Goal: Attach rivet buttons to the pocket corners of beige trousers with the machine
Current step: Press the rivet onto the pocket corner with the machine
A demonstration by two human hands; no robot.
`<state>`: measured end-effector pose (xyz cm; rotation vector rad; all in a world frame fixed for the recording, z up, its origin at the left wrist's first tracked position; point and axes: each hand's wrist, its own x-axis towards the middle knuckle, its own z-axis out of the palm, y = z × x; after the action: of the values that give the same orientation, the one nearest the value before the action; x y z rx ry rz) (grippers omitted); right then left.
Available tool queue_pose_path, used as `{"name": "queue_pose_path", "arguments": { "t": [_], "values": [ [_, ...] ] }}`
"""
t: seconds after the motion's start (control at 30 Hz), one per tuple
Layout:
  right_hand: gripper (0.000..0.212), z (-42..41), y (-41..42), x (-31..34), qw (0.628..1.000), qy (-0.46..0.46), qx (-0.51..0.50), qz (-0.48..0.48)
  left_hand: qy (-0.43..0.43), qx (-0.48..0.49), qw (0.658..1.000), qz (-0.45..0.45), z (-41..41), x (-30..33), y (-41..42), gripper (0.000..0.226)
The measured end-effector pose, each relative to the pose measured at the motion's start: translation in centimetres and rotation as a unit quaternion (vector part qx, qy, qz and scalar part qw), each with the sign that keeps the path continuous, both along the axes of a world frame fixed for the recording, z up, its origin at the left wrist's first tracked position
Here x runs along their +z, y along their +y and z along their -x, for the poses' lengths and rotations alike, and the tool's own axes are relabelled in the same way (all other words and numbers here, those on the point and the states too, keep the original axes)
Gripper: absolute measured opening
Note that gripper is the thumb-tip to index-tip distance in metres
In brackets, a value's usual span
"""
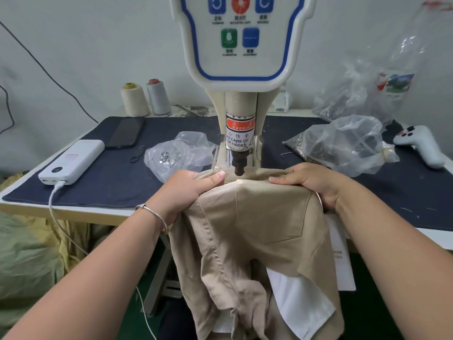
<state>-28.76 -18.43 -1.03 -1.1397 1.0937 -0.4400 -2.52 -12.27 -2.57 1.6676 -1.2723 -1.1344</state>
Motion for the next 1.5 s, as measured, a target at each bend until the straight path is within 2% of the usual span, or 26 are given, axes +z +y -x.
{"name": "queue_pose_path", "arguments": {
  "t": [0.1, 0.2, 0.27, 0.47, 0.6, 0.7, 0.8, 0.9, 1.0, 1.13, 1.33, 1.5],
  "values": [
    [0.053, -0.4, 0.3, -0.2, 0.999, 0.005, -0.016, 0.035, 0.027, -0.022, 0.999, 0.004, -0.2, 0.1, 0.3, 0.049],
    [0.026, -1.0, 0.8, -0.7, 0.995, -0.001, -0.028, 0.098, 0.037, -0.024, 0.999, 0.012, -0.5, -0.1, 0.5, 0.032],
    [0.018, -1.1, 1.1, -1.0, 0.991, -0.009, -0.015, 0.132, 0.039, -0.025, 0.999, 0.016, -0.5, -0.1, 0.7, 0.023],
    [0.022, -0.9, 1.4, -1.1, 0.990, -0.047, -0.017, 0.132, 0.064, -0.038, 0.997, 0.004, 0.1, -0.1, 0.8, 0.027],
    [0.026, -0.9, 1.2, -1.1, 0.990, -0.019, -0.041, 0.131, 0.044, -0.015, 0.999, -0.003, 0.5, -0.3, 0.3, 0.033],
    [0.024, -1.3, 1.2, -1.3, 0.986, 0.005, -0.042, 0.162, 0.027, -0.001, 1.000, -0.007, 0.4, -0.4, -0.1, 0.040],
    [0.030, -1.6, 1.1, -1.5, 0.977, 0.053, -0.049, 0.202, -0.008, 0.007, 1.000, 0.000, 0.2, -0.5, -0.2, 0.045],
    [0.029, -1.9, 0.9, -1.5, 0.975, 0.072, -0.057, 0.201, -0.041, 0.014, 0.999, 0.010, 0.2, -0.5, -0.2, 0.054],
    [0.019, -2.1, 0.7, -1.4, 0.979, 0.071, -0.067, 0.180, -0.059, 0.019, 0.998, 0.014, 0.4, -0.4, -0.2, 0.050],
    [0.023, -2.3, 0.5, -1.5, 0.976, 0.083, -0.098, 0.176, -0.062, 0.020, 0.998, 0.012, 0.6, -0.4, -0.1, 0.043],
    [0.024, -2.3, 0.8, -1.4, 0.958, 0.143, -0.116, 0.221, -0.096, 0.017, 0.995, 0.029, 0.9, -0.7, -0.1, 0.037],
    [0.035, -2.7, 1.3, -2.1, 0.911, 0.235, -0.102, 0.324, -0.115, 0.014, 0.993, 0.036, 0.8, -1.0, -0.3, 0.045]
  ]
}}
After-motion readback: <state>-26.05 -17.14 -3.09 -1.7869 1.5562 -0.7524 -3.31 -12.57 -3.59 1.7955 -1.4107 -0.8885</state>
